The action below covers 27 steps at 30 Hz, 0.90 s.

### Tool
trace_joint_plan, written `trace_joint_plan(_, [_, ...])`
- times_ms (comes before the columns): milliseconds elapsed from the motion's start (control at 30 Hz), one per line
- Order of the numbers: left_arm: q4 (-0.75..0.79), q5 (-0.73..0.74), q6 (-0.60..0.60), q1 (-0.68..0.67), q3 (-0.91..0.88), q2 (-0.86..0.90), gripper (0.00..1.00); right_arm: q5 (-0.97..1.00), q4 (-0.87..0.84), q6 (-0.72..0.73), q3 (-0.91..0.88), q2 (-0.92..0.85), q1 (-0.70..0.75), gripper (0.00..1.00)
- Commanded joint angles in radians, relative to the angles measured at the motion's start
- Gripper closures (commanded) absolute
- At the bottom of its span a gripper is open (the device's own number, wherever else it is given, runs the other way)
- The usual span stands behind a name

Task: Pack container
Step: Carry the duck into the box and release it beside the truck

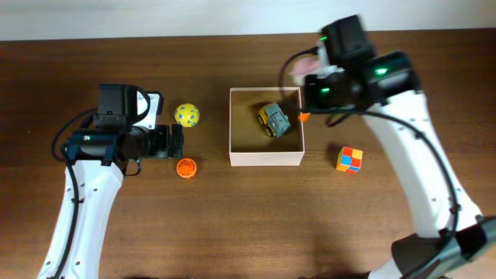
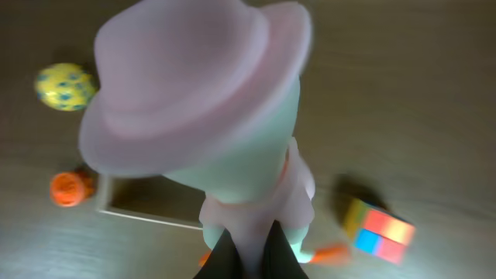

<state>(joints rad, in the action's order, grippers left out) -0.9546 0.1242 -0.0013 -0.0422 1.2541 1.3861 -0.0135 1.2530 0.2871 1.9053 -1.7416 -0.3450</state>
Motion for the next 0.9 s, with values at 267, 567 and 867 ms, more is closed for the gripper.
trace_joint_plan(267, [-0.001, 0.011, -0.006, 0.007, 0.018, 0.002, 0.01, 0.055, -0.257, 0.201, -0.133, -0.243, -0.173, 0.96])
trace_joint_plan(567, [-0.001, 0.011, -0.006, 0.007, 0.018, 0.002, 0.01, -0.040, -0.379, 0.109, -0.130, -0.336, -0.173, 0.78])
trace_joint_plan(867, [-0.001, 0.011, -0.006, 0.007, 0.018, 0.002, 0.01, 0.011, -0.256, 0.016, 0.012, -0.173, -0.147, 0.61])
